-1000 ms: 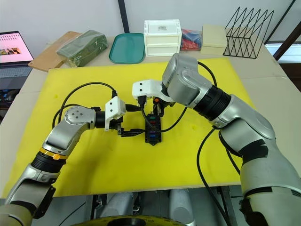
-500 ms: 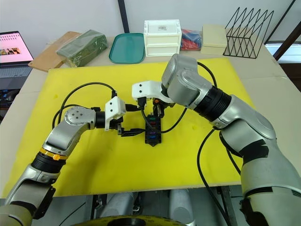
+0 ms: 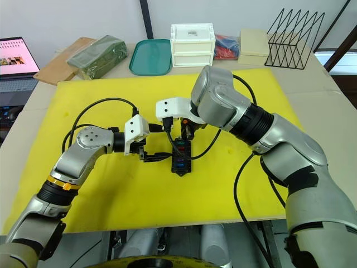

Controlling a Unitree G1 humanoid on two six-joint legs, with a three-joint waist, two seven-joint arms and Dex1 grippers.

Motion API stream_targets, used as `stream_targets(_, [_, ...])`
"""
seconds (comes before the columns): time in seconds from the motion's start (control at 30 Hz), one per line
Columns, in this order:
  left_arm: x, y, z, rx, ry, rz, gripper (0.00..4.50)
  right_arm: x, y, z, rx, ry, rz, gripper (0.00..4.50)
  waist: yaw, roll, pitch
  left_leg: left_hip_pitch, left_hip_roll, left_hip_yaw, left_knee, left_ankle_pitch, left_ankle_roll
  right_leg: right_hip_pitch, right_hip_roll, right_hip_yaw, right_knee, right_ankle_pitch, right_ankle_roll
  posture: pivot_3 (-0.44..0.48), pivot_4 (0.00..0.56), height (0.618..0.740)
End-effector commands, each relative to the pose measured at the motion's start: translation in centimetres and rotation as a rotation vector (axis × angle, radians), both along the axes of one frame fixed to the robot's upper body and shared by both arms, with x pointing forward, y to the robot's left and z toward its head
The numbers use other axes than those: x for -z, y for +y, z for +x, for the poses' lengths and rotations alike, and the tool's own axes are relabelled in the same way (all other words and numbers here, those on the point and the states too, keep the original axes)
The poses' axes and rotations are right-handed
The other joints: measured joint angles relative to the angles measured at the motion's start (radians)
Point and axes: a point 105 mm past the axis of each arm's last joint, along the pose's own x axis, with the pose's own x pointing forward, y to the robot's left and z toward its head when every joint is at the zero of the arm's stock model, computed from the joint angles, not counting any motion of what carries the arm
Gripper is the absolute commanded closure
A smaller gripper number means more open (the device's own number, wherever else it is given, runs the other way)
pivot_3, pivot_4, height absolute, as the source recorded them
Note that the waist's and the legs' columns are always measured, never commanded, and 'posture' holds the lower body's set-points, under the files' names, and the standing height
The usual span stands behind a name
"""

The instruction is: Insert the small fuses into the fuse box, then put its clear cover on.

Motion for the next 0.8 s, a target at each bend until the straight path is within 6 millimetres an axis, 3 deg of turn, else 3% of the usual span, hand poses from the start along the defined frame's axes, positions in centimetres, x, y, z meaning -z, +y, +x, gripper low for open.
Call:
stream_targets(0.03, [-1.1,-0.2,-0.3,0.02,-0.047,-0.017,0.0,-0.7,0.3,-0.3,-0.028,-0.028,0.006,3.81,0.0,0.0,0.0,0.0,0.0,0.0,0.0,0.0,0.0,0.0,0.0,0.0,0.0,0.0,0.0,0.0,0.15,0.74])
stream_targets(0.53, [-1.2,-0.2,-0.1,0.021,-0.051,-0.013,0.0,-4.5,0.1,-0.9,-0.051,-0.087,0.114,3.81,0.001,0.0,0.0,0.0,0.0,0.0,0.0,0.0,0.0,0.0,0.0,0.0,0.0,0.0,0.0,0.0,0.15,0.74])
stream_targets(0.7, [-1.4,0.3,0.1,0.008,-0.054,-0.014,0.0,-7.3,0.3,-2.0,-0.047,-0.088,0.379,3.81,0.003,0.0,0.0,-0.001,0.0,0.0,0.0,0.0,0.0,-0.001,0.0,0.0,0.0,0.0,0.0,0.0,0.15,0.74])
stream_targets(0.8, [-1.7,0.6,0.0,0.005,-0.052,-0.019,0.0,-7.5,0.1,-1.9,-0.056,-0.169,0.559,3.81,0.004,-0.001,-0.001,-0.001,0.0,0.0,0.0,0.0,0.0,-0.001,0.0,0.0,0.0,0.0,0.0,0.0,0.15,0.74])
